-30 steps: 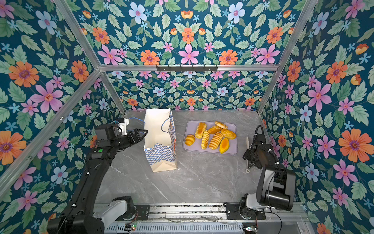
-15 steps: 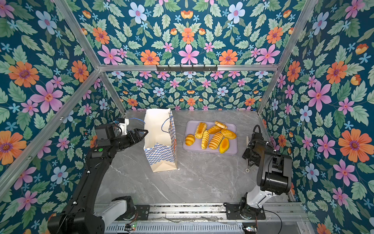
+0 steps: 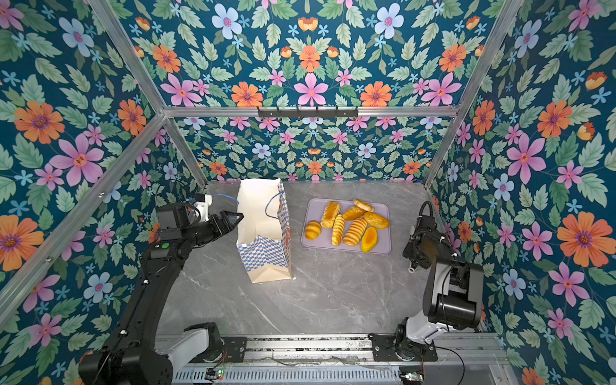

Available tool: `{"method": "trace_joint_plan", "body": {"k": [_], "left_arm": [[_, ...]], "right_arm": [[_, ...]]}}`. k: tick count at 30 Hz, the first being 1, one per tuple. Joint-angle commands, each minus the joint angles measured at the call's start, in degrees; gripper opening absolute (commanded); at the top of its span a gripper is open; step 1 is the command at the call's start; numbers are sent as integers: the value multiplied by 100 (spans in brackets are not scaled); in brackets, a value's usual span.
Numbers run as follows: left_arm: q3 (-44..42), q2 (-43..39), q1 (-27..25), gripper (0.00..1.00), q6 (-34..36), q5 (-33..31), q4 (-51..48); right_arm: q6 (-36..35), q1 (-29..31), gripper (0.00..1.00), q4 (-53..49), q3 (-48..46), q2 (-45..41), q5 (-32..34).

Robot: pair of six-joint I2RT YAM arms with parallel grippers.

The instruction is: Place the fake bread into the paper bag

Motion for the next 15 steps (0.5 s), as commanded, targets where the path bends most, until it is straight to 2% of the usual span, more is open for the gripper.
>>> {"method": "trace_joint_plan", "body": {"k": [1,6,10,15], "left_arm": [[46,-49,3,87,42,63,24],[88,-96,3,87,24,35,-17],[180,-142,4,87,90,-73,-124],[392,-198,3,87,251,-445,-432]], "right_arm": [[89,8,54,-192,50,-307,-123],[143,1,46,-413,66,-873,-387],[215,7,46,-674,118,-1504,-733],[266,21,46,-989,271,-2274,-1491]]}}
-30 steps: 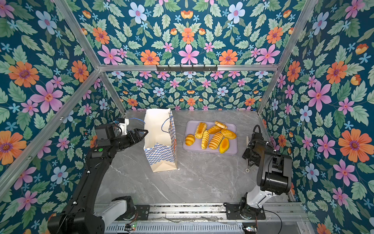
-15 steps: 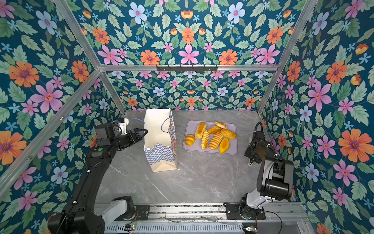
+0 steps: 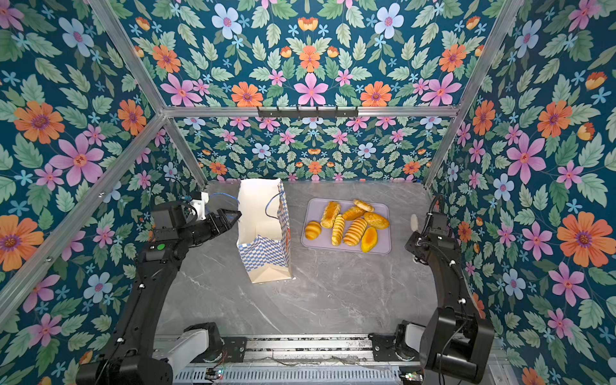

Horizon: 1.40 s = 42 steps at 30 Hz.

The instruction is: Place the fake bread into the paper bag

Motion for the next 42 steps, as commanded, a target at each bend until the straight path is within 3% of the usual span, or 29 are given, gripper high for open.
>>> {"method": "trace_joint_plan", "body": {"k": [1,6,14,18,25,27,32,42], "left_arm": [[198,-49,3,87,266,-376,-279],[555,-81,3,88,528,-1098,-771],[855,-268,3,88,651,-1929,-1455],[934,-339,5,88,688,-2092,-1733],[1059,-264,-38,87,635,-1929,-2039],[1231,-172,-272,87,605,-2083,-2155],[1822,197,-1437,86,469,-3299,-2612],[1950,692,-2436,83,275,-4372,-2879]], "right_arm": [[92,20,45,-343,163,-362,-740],[4,391,45,-895,591,-766,-1123],[-191,2133,40,-1965,1546,-450,-270],[-222,2727,37,-2319,1883,-138,-95],[45,3176,36,-2587,2329,167,-304],[177,3271,35,-2614,2403,259,-368],[407,3593,34,-2643,2622,536,-407],[751,4397,36,-2861,2978,1171,266]]}}
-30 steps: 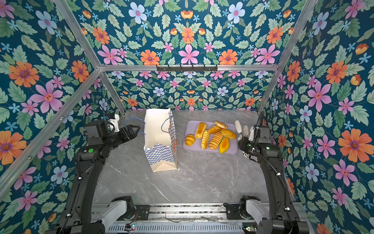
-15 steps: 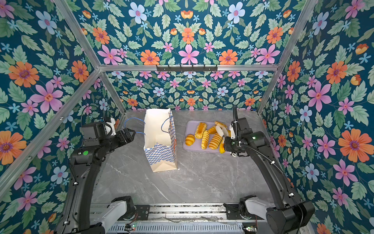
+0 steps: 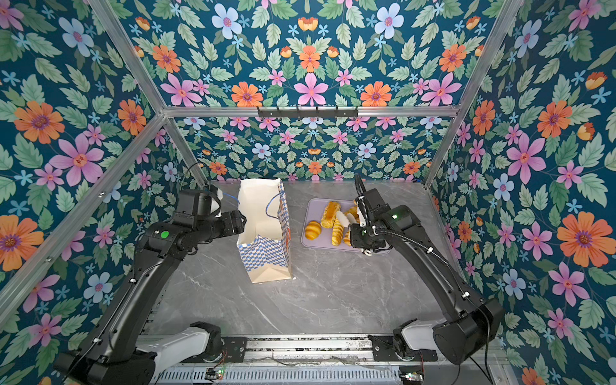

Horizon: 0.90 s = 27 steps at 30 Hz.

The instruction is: Place the fake bread into the paper bag

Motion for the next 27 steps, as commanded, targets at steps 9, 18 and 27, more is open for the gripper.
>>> {"method": "trace_joint_plan", "body": {"k": [9,18,27], "left_arm": [[21,196,-200,83,-53,-570,-2],[-68,133,-200,84,46,-718,89],[-105,17,-194,86,81,-671,177]], "right_arm": [[465,542,38,-127,11,482,644],[650,722,42,-13,-51,816,759],[774,835,45,65,-13,1168,873]]}}
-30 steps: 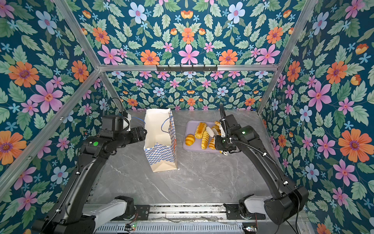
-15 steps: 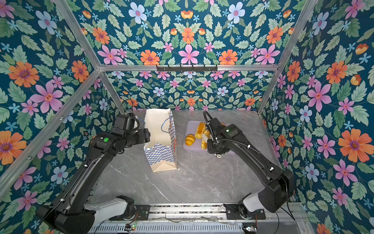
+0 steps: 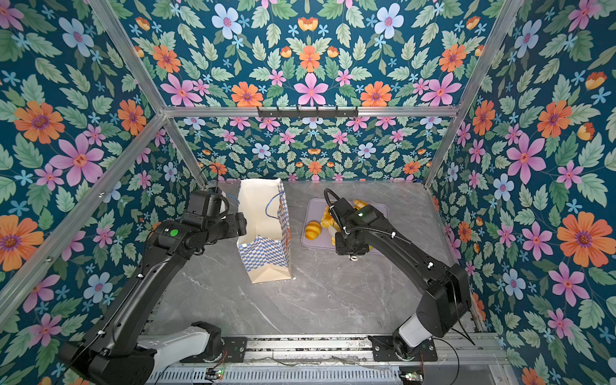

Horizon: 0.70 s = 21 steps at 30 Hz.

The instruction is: Place the fake bread into the paper bag

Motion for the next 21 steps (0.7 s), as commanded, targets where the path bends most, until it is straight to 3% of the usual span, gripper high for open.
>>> {"method": "trace_joint_plan", "body": {"k": [1,21], "left_arm": [[27,-47,12,86,57,-64,138],[-335,-246,21,87,-135,142,575]], "right_arm": [[156,29,46,46,41,88,161],[240,99,50,304,207,830,343]]}}
